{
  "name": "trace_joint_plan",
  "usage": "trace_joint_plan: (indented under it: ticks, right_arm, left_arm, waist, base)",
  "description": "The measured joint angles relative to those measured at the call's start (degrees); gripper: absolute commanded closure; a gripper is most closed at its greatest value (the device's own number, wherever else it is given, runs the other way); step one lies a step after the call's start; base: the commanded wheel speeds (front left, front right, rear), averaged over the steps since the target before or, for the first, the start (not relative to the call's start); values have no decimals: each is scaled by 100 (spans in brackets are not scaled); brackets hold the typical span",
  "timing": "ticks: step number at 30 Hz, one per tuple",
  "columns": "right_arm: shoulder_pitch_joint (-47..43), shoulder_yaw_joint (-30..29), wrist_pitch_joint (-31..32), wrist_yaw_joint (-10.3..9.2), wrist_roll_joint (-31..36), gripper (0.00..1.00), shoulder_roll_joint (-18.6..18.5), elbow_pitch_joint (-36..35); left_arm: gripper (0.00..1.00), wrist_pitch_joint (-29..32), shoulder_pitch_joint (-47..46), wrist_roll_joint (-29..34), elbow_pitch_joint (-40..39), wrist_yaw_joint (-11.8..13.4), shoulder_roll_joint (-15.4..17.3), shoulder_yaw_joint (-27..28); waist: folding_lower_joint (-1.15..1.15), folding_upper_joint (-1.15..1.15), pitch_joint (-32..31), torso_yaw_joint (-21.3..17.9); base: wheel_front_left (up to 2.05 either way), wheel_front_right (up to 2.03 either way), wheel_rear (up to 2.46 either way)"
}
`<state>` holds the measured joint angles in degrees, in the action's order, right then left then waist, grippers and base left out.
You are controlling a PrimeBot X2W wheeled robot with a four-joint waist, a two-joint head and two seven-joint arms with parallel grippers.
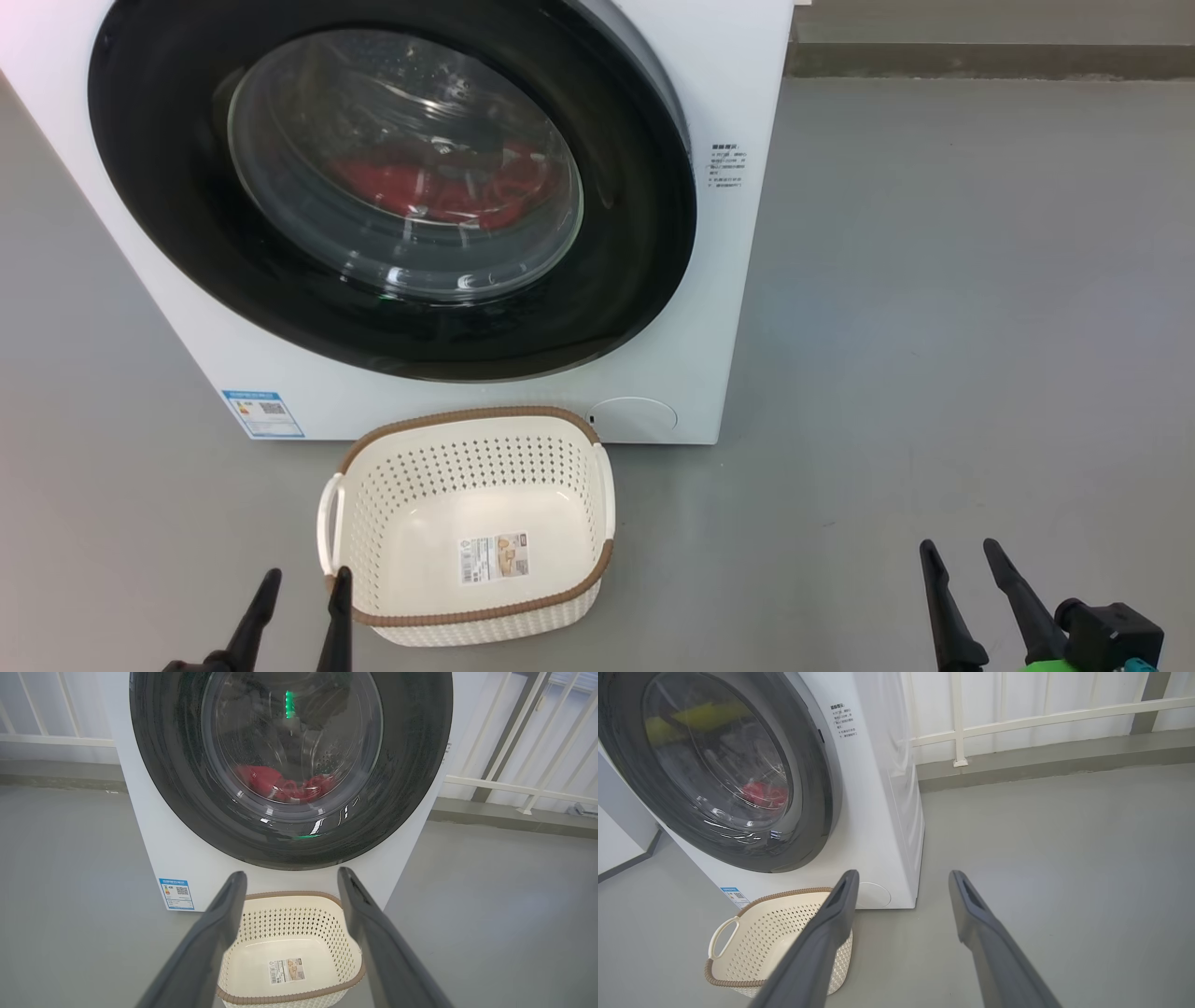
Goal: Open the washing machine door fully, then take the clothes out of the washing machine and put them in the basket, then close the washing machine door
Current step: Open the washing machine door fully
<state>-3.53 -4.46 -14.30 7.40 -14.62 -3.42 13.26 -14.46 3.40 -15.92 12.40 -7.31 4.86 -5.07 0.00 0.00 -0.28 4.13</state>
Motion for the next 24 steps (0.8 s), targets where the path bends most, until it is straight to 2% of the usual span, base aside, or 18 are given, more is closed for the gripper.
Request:
trace_joint_plan:
  ticks: [1, 2, 3, 4, 15, 24]
  right_arm:
    - [2, -1, 0, 0, -5, 58, 5, -18]
    - [5, -1, 0, 0, -11, 58, 11, -46]
    - [9, 0, -1, 0, -25, 88, 14, -82]
    - [21, -1, -1, 0, -70, 100, 21, -127]
    - [1318, 163, -2, 0, -1347, 100, 54, -405]
    - [2558, 222, -44, 0, -1493, 100, 3, -315]
  left_arm:
    - [0, 0, 0, 0, 0, 0, 0, 0]
    - [0, 0, 0, 0, 0, 0, 0, -1]
    - [0, 0, -1, 0, -1, 0, -1, -3]
    - [0, 0, -1, 0, -1, 0, -1, -5]
    - [0, 0, -108, -34, -43, 0, -48, -76]
    - [0, 0, -424, -42, -127, 0, -105, -185]
  waist:
    - [0, 0, 4, -1]
    - [0, 0, 8, -2]
    - [0, 0, 14, -5]
    - [0, 0, 21, -8]
    - [0, 0, 232, -25]
    - [0, 0, 478, 95]
  base:
    - [0, 0, 0]
    - [0, 0, 0]
    - [0, 0, 0]
    - [0, 0, 0]
    - [0, 0, 0]
    - [0, 0, 0]
